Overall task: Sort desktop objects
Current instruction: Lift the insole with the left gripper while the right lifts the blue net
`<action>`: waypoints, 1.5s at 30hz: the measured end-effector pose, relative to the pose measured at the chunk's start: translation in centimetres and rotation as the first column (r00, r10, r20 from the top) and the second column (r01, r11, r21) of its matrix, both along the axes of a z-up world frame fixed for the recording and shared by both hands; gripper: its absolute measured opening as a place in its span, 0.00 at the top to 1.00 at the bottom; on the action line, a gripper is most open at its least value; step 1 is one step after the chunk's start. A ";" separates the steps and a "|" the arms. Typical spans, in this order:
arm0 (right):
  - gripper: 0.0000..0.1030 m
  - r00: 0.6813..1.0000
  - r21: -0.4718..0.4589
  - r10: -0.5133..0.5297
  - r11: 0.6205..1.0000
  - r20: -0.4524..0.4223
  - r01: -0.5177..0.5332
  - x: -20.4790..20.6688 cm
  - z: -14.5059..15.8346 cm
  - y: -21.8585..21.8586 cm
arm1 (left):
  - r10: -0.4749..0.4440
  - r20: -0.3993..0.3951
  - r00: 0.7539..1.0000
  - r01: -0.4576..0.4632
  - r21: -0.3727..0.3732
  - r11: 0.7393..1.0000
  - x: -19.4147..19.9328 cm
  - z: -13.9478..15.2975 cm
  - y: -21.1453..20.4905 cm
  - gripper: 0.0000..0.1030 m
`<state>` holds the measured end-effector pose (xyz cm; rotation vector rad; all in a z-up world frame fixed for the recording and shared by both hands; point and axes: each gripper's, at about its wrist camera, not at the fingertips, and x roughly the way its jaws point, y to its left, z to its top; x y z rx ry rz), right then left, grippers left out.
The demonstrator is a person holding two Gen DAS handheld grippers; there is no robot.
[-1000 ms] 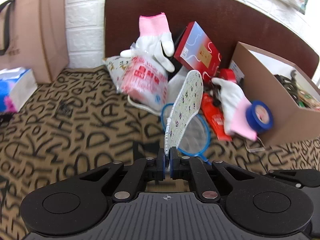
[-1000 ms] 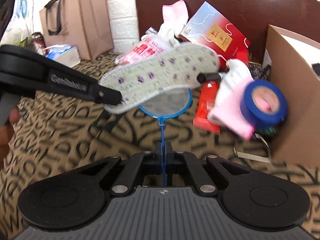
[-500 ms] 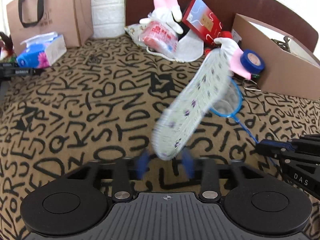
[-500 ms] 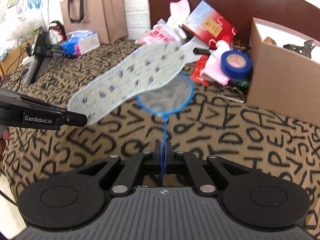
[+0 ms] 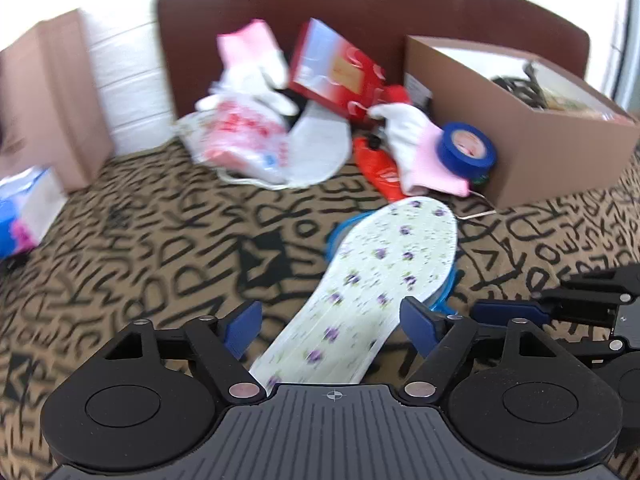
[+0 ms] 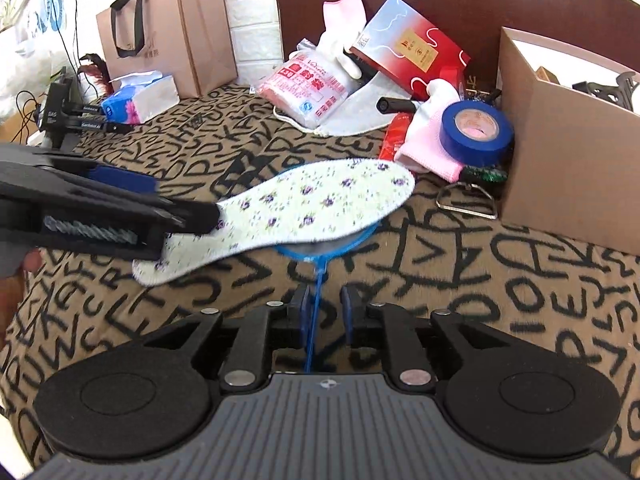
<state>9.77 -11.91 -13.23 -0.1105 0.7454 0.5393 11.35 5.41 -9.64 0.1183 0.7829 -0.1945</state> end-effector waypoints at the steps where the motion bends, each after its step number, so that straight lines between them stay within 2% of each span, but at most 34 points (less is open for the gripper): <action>1: 0.77 1.000 0.002 0.001 1.000 0.001 -0.001 0.2 0.0 0.1 | -0.023 -0.011 1.000 0.023 0.004 1.000 0.5 -0.3 -0.3 0.13; 3: 0.75 1.000 0.004 0.004 1.000 0.002 -0.004 0.7 -0.1 0.4 | -0.061 -0.037 0.997 0.061 0.012 0.998 1.3 -1.1 -0.7 0.13; 5: 0.76 1.000 -0.006 0.008 1.000 0.008 -0.008 1.1 -0.3 0.7 | -0.068 -0.065 0.996 0.068 -0.012 0.998 1.9 -1.6 -0.4 0.14; 6: 0.76 1.000 -0.019 0.009 1.000 0.017 -0.009 1.1 -0.4 0.9 | -0.077 -0.092 0.993 0.075 -0.030 0.997 2.2 -1.9 -0.2 0.28; 7: 0.75 1.000 -0.023 0.015 1.000 0.027 -0.014 1.1 -0.4 1.0 | -0.076 -0.115 0.990 0.072 -0.038 0.997 2.5 -2.2 0.0 0.29; 9: 0.76 0.999 -0.043 0.035 0.999 0.035 -0.033 1.0 -0.4 1.1 | -0.087 -0.109 0.990 0.083 -0.039 0.996 2.2 -2.2 0.2 0.34; 10: 0.80 0.998 -0.054 0.045 0.998 0.039 -0.043 1.0 -0.4 1.2 | -0.095 -0.108 0.990 0.092 -0.036 0.995 1.9 -2.1 0.2 0.43; 12: 0.91 0.997 -0.061 0.066 0.996 0.036 -0.063 0.7 -0.3 1.2 | -0.104 -0.098 0.990 0.102 -0.026 0.994 1.3 -1.8 0.3 0.56; 13: 0.92 0.997 -0.063 0.067 0.996 0.033 -0.065 0.5 -0.3 1.2 | -0.106 -0.097 0.990 0.105 -0.023 0.994 1.2 -1.7 0.4 0.57; 14: 0.92 0.997 -0.067 0.067 0.996 0.034 -0.065 0.3 -0.3 1.1 | -0.106 -0.098 0.990 0.104 -0.024 0.994 1.2 -1.7 0.5 0.55; 16: 0.92 0.996 -0.085 0.078 0.994 0.047 -0.074 0.0 -0.3 1.2 | -0.100 -0.113 0.989 0.096 -0.041 0.995 1.5 -2.0 0.6 0.35; 17: 0.92 0.995 -0.091 0.080 0.993 0.052 -0.075 0.0 -0.4 1.3 | -0.102 -0.125 0.987 0.095 -0.057 0.994 1.8 -2.2 0.5 0.32; 18: 0.92 0.996 -0.091 0.078 0.993 0.052 -0.073 0.1 -0.4 1.4 | -0.110 -0.133 0.985 0.101 -0.072 0.992 2.0 -2.3 0.3 0.24; 19: 0.91 0.996 -0.084 0.071 0.994 0.048 -0.067 0.3 -0.4 1.6 | -0.111 -0.132 0.985 0.103 -0.064 0.993 2.1 -2.4 0.0 0.27; 20: 0.90 0.997 -0.069 0.063 0.996 0.042 -0.060 0.5 -0.5 1.6 | -0.113 -0.124 0.986 0.108 -0.043 0.993 2.1 -2.3 -0.5 0.39; 21: 0.90 0.997 -0.061 0.060 0.996 0.037 -0.058 0.7 -0.6 1.5 | -0.124 -0.122 0.985 0.120 -0.036 0.992 2.0 -2.2 -0.8 0.41; 22: 0.92 0.998 -0.060 0.060 0.997 0.035 -0.058 0.8 -0.7 1.5 | -0.130 -0.130 0.983 0.126 -0.036 0.991 1.9 -2.0 -0.9 0.56; 23: 0.94 0.998 -0.062 0.059 0.996 0.037 -0.057 0.7 -0.6 1.5 | -0.135 -0.130 0.982 0.132 -0.031 0.991 1.7 -1.8 -1.1 0.66; 24: 0.95 0.998 -0.063 0.058 0.996 0.034 -0.056 0.5 -0.5 1.4 | -0.141 -0.120 0.983 0.139 -0.021 0.990 1.3 -1.5 -1.2 0.79; 25: 0.95 0.998 -0.062 0.049 0.997 0.032 -0.047 0.2 -0.4 1.2 | -0.139 -0.117 0.983 0.138 -0.021 0.990 0.9 -1.3 -1.2 0.87; 28: 0.96 0.999 -0.030 0.034 0.999 0.022 -0.033 -0.3 -0.1 0.4 | -0.126 -0.123 0.984 0.119 -0.059 0.991 0.1 -0.8 -0.8 0.92; 32: 0.96 0.999 -0.014 0.026 1.000 0.034 -0.025 -1.5 0.6 -0.3 | -0.137 -0.115 0.984 0.124 -0.112 0.986 -1.2 -0.1 -0.8 0.92; 33: 0.96 0.999 -0.013 0.022 1.000 0.041 -0.022 -1.7 0.8 -0.4 | -0.146 -0.107 0.984 0.134 -0.114 0.984 -1.5 0.0 -0.9 0.88; 34: 0.96 0.999 -0.011 0.019 1.000 0.051 -0.018 -2.0 1.1 -0.6 | -0.149 -0.103 0.983 0.136 -0.121 0.983 -1.7 0.0 -1.0 0.75; 36: 0.96 0.998 -0.002 0.014 1.000 0.055 -0.014 -2.1 1.4 -1.0 | -0.141 -0.120 0.983 0.123 -0.148 0.981 -1.8 -0.2 -1.2 0.57; 41: 0.96 0.998 -0.002 0.003 1.000 0.063 -0.003 -2.4 1.4 -1.2 | -0.117 -0.177 0.977 0.081 -0.196 0.977 -1.4 -1.5 -1.1 0.53; 43: 0.96 0.999 0.003 -0.007 1.000 0.045 0.007 -2.4 1.0 -1.5 | -0.122 -0.182 0.976 0.078 -0.229 0.970 -1.5 -1.7 -0.8 0.40; 45: 0.96 0.999 0.006 -0.025 1.000 0.037 0.024 -2.3 0.6 -1.9 | -0.124 -0.181 0.976 0.084 -0.216 0.973 -1.8 -1.6 -0.9 0.32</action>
